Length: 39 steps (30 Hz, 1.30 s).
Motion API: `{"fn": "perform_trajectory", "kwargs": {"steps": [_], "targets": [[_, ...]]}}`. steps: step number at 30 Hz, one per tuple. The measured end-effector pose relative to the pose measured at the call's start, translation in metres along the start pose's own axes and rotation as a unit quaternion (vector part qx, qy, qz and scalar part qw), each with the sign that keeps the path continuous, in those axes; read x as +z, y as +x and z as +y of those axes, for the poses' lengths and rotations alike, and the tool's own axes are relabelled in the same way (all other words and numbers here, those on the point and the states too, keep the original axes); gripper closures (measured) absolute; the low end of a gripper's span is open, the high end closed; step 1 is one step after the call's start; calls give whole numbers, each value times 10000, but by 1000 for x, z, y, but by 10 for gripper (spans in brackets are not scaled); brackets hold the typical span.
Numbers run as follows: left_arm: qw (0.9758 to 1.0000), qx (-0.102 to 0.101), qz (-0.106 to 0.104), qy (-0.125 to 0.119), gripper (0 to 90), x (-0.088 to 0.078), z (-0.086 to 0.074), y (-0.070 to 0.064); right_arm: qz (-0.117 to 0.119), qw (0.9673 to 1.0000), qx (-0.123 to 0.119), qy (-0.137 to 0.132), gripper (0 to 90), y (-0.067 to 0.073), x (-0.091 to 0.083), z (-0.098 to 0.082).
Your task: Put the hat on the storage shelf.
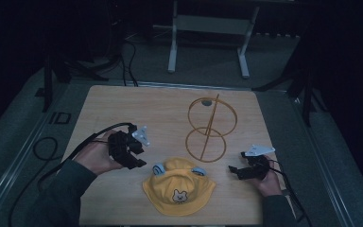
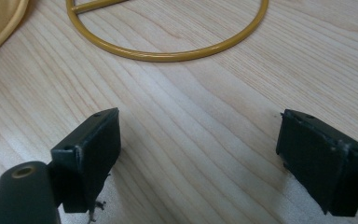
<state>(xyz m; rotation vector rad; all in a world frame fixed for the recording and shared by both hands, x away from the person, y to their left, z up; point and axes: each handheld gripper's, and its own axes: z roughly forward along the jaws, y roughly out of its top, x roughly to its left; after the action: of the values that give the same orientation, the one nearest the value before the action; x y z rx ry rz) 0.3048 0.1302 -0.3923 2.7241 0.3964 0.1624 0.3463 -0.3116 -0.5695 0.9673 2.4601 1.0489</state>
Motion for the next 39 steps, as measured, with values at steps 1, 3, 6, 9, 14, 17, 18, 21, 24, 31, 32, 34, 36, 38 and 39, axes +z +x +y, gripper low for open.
{"fn": "perform_trajectory", "kwargs": {"steps": [1, 3, 6, 9, 14, 17, 18, 21, 24, 31, 32, 34, 36, 38, 39], "targets": [[10000, 19, 1, 24, 544, 0, 3, -1, -1, 10000, -2, 0, 136, 0, 0, 0], [10000, 65, -5, 62, 545, 0, 8, -2, 0, 10000, -1, 0, 136, 0, 0, 0], [9998, 147, 2, 108, 545, 0, 16, -3, -1, 10000, -4, -2, 136, 0, 0, 0], [9997, 204, -8, 157, 548, 0, 24, -4, 0, 10000, -1, 0, 136, 0, 0, 0], [9989, 380, -71, 247, 548, 2, 37, -7, 1, 10000, -3, 1, 136, 0, 0, 0], [9985, 464, -108, 287, 548, 5, 46, -10, 0, 10000, -2, -1, 136, 0, 0, 0], [9983, 487, -134, 299, 548, 6, 49, -11, 1, 10000, 0, 1, 136, 0, 0, 0], [9972, 608, -189, 388, 548, 11, 58, -13, 0, 10000, 0, 0, 136, 0, 0, 0], [9962, 699, -263, 441, 547, 16, 66, -16, 1, 10000, 1, 0, 136, 0, 0, 0], [9938, 877, -347, 587, 548, 26, 83, -21, -1, 10000, -1, 1, 136, 0, 0, 0], [9937, 877, -358, 603, 548, 28, 84, -23, 0, 10000, 1, 0, 136, 0, 0, 0], [9928, 923, -406, 654, 547, 32, 88, -25, 0, 10000, -1, 2, 136, 0, 0, 0], [9916, 980, -455, 708, 546, 36, 92, -27, 1, 10000, -3, 2, 135, 0, 0, 0], [9908, 1013, -525, 728, 544, 40, 95, -29, -1, 10000, -3, 0, 136, 0, 0, 0], [9907, 1010, -546, 730, 543, 42, 96, -30, 1, 10000, -1, 0, 136, 0, 0, 0]]}}
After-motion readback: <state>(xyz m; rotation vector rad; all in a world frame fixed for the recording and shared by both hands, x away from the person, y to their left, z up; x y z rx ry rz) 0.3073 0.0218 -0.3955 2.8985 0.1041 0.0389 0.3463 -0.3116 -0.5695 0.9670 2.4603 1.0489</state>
